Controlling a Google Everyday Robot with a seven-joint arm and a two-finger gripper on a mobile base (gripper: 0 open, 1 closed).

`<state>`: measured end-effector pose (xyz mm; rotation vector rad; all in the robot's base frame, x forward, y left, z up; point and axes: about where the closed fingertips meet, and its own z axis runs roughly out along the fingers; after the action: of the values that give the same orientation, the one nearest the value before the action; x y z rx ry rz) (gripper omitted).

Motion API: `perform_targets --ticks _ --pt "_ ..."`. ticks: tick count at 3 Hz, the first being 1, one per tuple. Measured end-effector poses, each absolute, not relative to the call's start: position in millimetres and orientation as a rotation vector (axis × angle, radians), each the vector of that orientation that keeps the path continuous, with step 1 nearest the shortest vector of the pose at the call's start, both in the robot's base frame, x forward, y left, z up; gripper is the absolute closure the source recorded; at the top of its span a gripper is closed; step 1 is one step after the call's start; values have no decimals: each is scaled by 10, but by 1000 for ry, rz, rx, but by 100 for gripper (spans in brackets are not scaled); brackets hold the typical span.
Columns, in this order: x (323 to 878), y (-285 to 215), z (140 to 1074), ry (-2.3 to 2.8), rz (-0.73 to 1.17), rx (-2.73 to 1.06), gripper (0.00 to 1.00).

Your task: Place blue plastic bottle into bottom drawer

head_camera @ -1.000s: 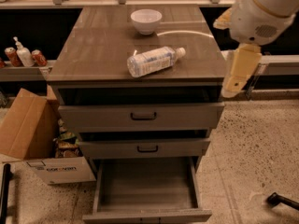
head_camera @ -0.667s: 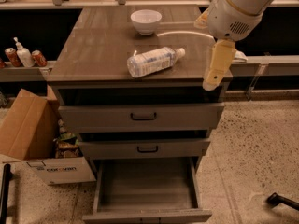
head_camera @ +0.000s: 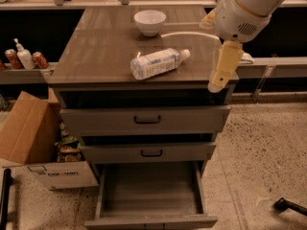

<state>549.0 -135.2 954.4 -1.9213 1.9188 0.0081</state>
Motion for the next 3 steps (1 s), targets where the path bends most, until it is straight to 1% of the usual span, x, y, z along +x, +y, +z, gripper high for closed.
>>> perform_targets --ticks 2,3 --pt "6213 -934 9057 1723 131 -2052 0" --pt "6215 -933 9056 1722 131 -2052 0"
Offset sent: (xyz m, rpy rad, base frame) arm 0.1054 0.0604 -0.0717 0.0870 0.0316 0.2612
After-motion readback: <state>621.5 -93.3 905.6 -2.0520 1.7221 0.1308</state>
